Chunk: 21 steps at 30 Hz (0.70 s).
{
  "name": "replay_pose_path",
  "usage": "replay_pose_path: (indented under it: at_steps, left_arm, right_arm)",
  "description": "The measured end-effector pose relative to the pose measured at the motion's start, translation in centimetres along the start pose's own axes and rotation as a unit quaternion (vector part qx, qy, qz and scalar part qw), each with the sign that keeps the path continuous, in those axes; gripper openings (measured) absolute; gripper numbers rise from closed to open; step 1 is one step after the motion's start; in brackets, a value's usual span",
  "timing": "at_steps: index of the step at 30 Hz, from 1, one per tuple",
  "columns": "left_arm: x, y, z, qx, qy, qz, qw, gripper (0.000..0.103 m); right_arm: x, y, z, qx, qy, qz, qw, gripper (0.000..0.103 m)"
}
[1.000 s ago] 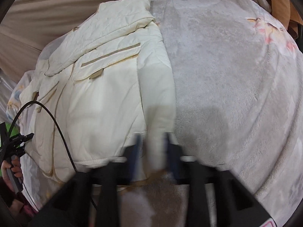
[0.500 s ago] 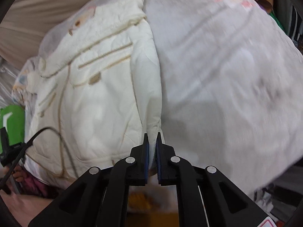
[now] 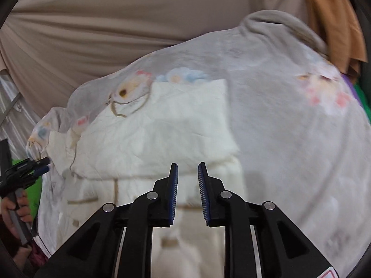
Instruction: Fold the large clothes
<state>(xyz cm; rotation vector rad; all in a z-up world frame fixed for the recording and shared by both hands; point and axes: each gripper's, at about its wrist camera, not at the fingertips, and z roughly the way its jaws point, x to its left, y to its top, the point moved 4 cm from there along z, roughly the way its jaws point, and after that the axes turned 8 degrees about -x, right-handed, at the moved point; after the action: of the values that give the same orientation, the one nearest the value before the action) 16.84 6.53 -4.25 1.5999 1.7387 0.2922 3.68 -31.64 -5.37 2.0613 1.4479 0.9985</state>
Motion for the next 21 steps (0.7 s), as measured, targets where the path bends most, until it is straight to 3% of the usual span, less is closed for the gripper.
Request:
replay_pose_path:
  at_steps: [2,4,7,9,13,15,17,19,21]
  left_arm:
    - [-1.6,-0.1,3.3,0.004,0.008,0.017,0.9998,0.040]
    - [-2.3,-1.1,7.7,0.038,0.028,0.029,0.9985,0.040]
    - [-1.1,-3.2,11.5,0.077,0.051,0.022,0.9954,0.035]
    - [-0.2,-3.6,11.6,0.067,0.052,0.034,0.9958,0.027]
    - [1.9,-2.9,9.2,0.059,0.067,0.039,0.9952,0.027]
    - [2.8,-1.6,7.9,0.045,0.069,0.021,0.9964,0.027]
    - [3.2,0.6,7.8,0.031,0.059,-0.014,0.9977,0.037]
    - [3.6,2.4,8.4,0.027,0.046,-0.045,0.9975,0.061]
    - [3.7,3.9,10.3,0.030,0.049,-0.064,0.9963,0.071]
  right_arm:
    - [1.9,0.4,3.4,0.009,0.011,-0.013,1.000,0.014]
    - [2.9,0.3,7.0,0.031,0.015,-0.017,0.999,0.011]
    - [1.9,-1.2,10.7,0.065,-0.015,-0.014,0.998,0.010]
    - [-0.5,-2.3,11.2,0.076,-0.036,0.003,0.996,0.000]
    - [-6.7,-3.1,9.1,0.071,-0.055,0.075,0.993,0.000]
    - [-7.1,-1.6,7.5,0.054,-0.081,0.068,0.993,0.000]
    - [-6.0,0.7,7.3,0.031,-0.074,0.051,0.995,0.012]
    - [-4.9,3.6,8.4,0.010,-0.065,0.039,0.997,0.016]
    - [-4.7,6.6,10.7,-0.009,-0.063,0.042,0.997,0.046]
